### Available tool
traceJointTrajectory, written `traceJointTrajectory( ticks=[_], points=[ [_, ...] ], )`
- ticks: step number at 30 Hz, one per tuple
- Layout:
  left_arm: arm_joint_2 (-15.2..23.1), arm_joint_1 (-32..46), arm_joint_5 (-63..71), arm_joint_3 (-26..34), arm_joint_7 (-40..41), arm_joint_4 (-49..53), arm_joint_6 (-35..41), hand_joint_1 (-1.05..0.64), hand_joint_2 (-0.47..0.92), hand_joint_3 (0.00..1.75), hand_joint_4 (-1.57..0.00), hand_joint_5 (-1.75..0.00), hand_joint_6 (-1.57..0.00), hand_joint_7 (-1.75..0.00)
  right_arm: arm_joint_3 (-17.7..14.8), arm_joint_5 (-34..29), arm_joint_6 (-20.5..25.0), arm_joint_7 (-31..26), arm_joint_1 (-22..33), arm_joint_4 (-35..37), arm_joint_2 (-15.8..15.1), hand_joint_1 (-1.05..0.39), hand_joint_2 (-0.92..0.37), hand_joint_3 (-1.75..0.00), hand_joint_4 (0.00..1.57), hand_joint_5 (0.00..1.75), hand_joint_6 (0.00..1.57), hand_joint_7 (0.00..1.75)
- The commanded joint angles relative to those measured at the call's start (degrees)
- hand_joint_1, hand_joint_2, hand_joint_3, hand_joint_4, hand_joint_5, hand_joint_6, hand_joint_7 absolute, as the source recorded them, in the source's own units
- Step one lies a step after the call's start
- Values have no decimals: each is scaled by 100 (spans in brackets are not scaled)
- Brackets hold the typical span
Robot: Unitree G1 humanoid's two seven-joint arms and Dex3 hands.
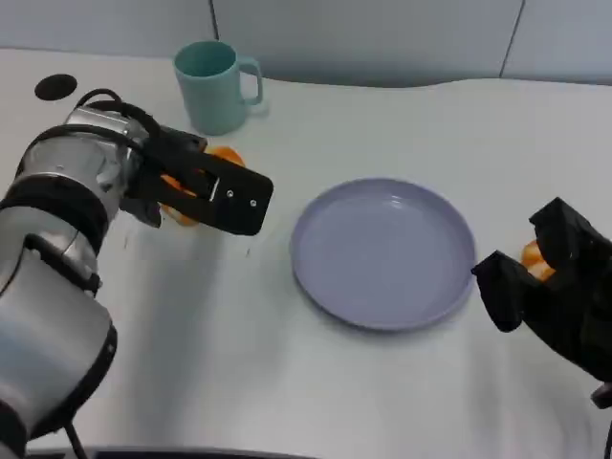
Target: Grasp the bread from the table and place it into the plate.
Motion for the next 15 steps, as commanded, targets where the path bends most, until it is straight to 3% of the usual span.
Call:
traceJointTrajectory(
  ticks=[1,11,13,15],
  points=[
    [70,46,-25,28,42,24,-45,-20,92,14,-54,-2,-43,0,-59,-4,-33,-9,3,-24,-60,-39,-83,0,87,175,70,170],
    [-10,92,-266,302,239,5,-45,-12,92,13,-66,-7,-48,-2,-56,-12,-53,-30,17,-55,-42,-39,-84,0,87,175,67,174],
    [40,121,-583,610,328,-57,-259,-13,92,12,-71,-8,-52,-4,-59,-22,-89,-1,3,-26,-42,-39,-84,0,86,175,67,174],
    [124,309,-1284,1297,564,-186,-785,-10,92,9,-71,-8,-59,-6,-61,-27,-81,0,-26,16,-52,-39,-84,0,86,175,66,174]
  ],
)
